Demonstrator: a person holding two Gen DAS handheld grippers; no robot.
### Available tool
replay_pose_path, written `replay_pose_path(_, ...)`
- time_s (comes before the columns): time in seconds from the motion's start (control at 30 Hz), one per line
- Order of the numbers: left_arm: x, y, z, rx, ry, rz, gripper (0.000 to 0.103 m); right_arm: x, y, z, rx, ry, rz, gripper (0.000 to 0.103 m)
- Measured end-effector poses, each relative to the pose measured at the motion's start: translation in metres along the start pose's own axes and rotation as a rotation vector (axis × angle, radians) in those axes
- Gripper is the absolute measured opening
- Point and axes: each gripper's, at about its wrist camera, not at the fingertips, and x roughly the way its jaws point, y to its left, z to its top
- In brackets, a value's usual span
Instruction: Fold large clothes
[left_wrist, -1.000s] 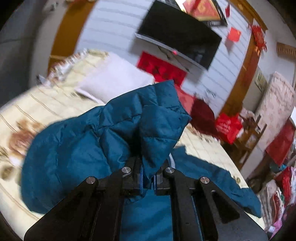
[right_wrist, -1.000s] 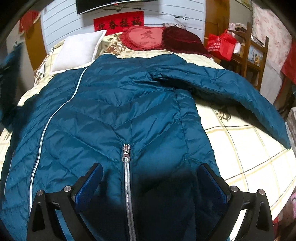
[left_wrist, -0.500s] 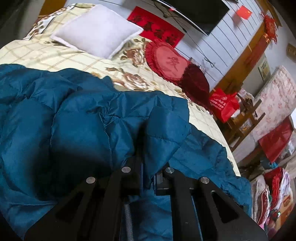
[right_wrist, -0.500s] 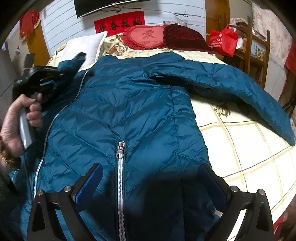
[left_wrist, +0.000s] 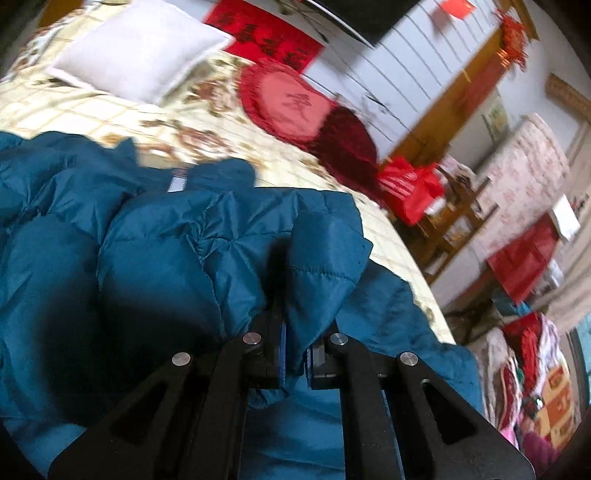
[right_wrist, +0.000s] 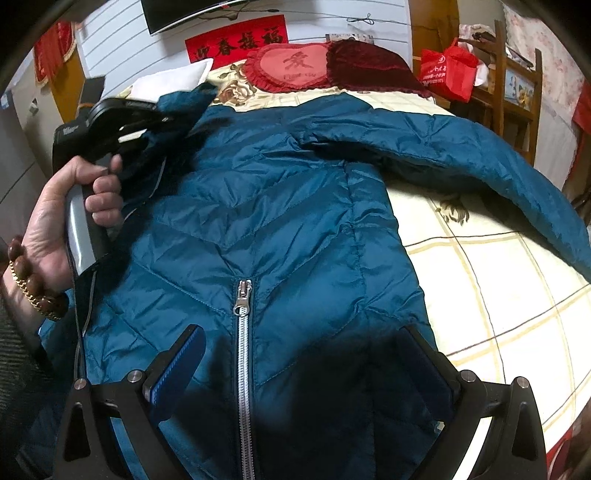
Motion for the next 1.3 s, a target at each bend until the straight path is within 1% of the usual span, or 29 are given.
replay_pose_path(0.13,0.015,-0.031,-0.008,0.061,0.036,-0.053,0.005,0.0,-0.003,0.0,0.004,0.004,-0.004,0.102)
replay_pose_path(0.23,0.025,-0.047,-0.014,0.078,0.064,-0.091,0.005,0.0,-0.006,0.0,0.01,0.003,-0.004,0.102)
replay_pose_path(0.37,0.039,-0.06,-0.022,0.088,0.103,-0.123,0.005,-0.001,-0.008,-0.001,0.016,0.005,-0.001,0.102)
replay_pose_path(0.5,0.057,-0.063,-0.034,0.076,0.153,-0.116,0.005,-0.002,-0.009,-0.001,0.017,0.006,0.001,0.102)
replay_pose_path(0.6,0.064,-0.064,-0.041,0.083,0.186,-0.085,0.005,-0.003,-0.011,-0.001,0.02,0.007,-0.001,0.102)
replay_pose_path(0.67,0.063,-0.066,-0.042,0.098,0.196,-0.067,0.006,-0.003,-0.013,-0.001,0.027,0.006,-0.004,0.102)
replay_pose_path(0.7,0.061,-0.067,-0.042,0.104,0.205,-0.054,0.007,-0.003,-0.014,0.0,0.031,0.004,-0.003,0.102)
replay_pose_path(0.77,0.056,-0.068,-0.042,0.107,0.22,-0.048,0.008,-0.004,-0.016,0.001,0.039,0.003,-0.006,0.102)
replay_pose_path(0.87,0.041,-0.069,-0.041,0.112,0.236,-0.053,0.008,-0.001,-0.018,0.003,0.041,0.008,-0.02,0.102)
replay_pose_path(0.97,0.02,-0.068,-0.037,0.107,0.232,-0.072,0.008,0.002,-0.017,0.003,0.038,0.014,-0.045,0.102)
replay_pose_path(1.03,0.004,-0.066,-0.034,0.099,0.232,-0.091,0.015,0.005,-0.017,0.004,0.037,0.017,-0.071,0.102)
replay_pose_path(1.07,-0.003,-0.065,-0.033,0.095,0.23,-0.101,0.03,0.006,-0.016,0.003,0.036,0.019,-0.081,0.102)
replay_pose_path(1.1,-0.014,-0.063,-0.033,0.087,0.222,-0.114,0.057,0.008,-0.015,0.003,0.034,0.021,-0.096,0.102)
replay_pose_path(1.17,-0.031,-0.06,-0.031,0.064,0.197,-0.14,0.084,0.01,-0.012,0.003,0.032,0.023,-0.114,0.102)
replay_pose_path(1.27,-0.052,-0.055,-0.031,0.029,0.198,-0.162,0.084,0.012,-0.007,0.004,0.024,0.02,-0.138,0.102)
replay_pose_path(1.3,-0.064,-0.052,-0.03,0.032,0.188,-0.157,0.084,0.012,-0.005,0.004,0.017,0.016,-0.148,0.102)
